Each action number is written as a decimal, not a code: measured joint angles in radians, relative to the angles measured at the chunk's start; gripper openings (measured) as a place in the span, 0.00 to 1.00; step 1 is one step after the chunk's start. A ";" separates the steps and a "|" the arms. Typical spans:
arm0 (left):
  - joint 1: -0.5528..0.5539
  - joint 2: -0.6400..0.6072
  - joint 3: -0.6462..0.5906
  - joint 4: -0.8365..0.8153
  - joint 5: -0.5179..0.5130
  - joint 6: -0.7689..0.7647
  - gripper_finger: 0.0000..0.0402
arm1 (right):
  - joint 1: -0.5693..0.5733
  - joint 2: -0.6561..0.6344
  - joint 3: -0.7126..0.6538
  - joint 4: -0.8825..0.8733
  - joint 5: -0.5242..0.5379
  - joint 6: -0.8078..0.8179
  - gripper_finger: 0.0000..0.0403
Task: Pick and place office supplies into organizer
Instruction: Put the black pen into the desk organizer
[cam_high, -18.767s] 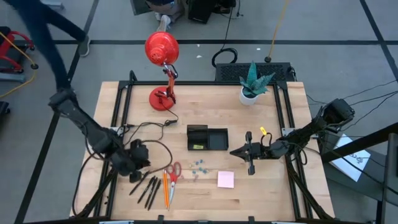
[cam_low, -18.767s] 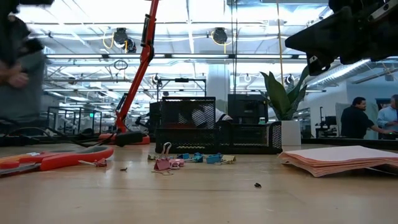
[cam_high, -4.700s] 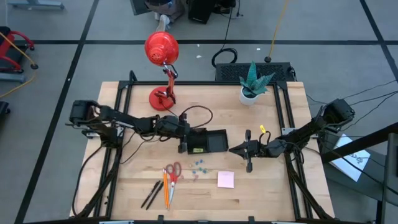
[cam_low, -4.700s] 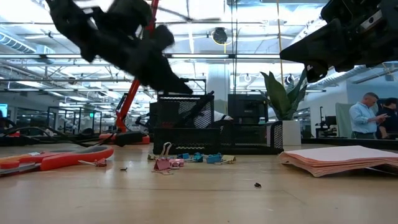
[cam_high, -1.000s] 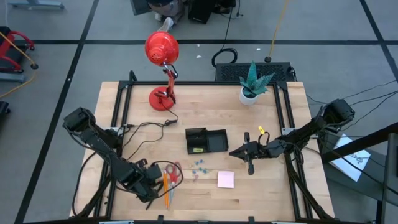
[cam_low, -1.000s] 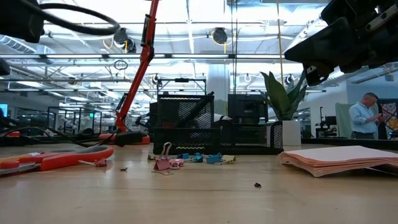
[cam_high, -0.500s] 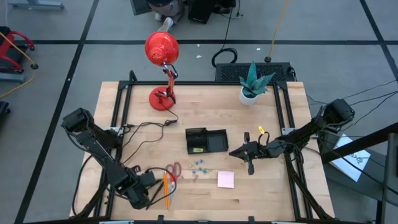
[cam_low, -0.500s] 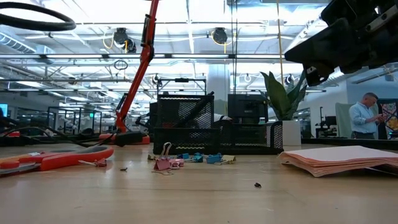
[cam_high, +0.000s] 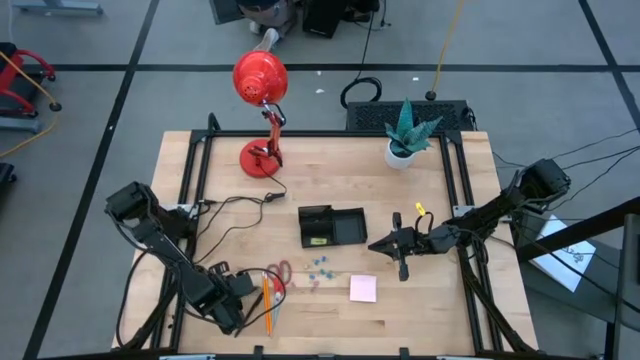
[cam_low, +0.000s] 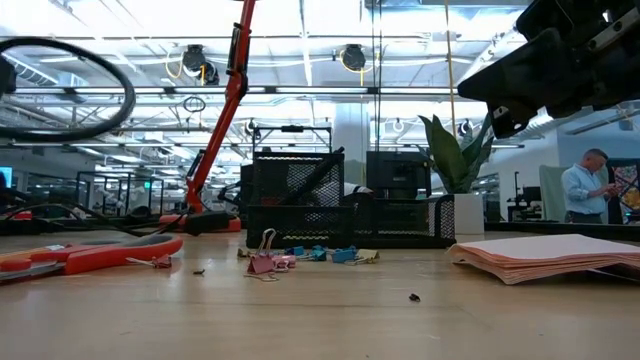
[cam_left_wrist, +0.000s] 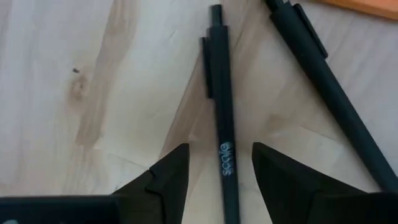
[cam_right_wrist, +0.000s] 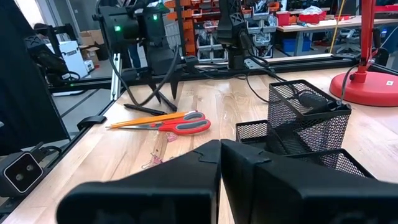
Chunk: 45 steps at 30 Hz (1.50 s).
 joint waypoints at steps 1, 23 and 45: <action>0.000 0.004 0.000 0.001 0.000 0.000 0.44 | 0.000 0.000 0.000 0.000 0.000 0.000 0.01; 0.005 0.049 0.002 0.014 0.013 0.107 0.09 | 0.000 0.000 0.000 -0.005 0.000 0.019 0.01; 0.011 -0.113 -0.004 0.002 -0.150 0.196 0.05 | 0.000 0.000 0.000 -0.006 0.000 0.018 0.01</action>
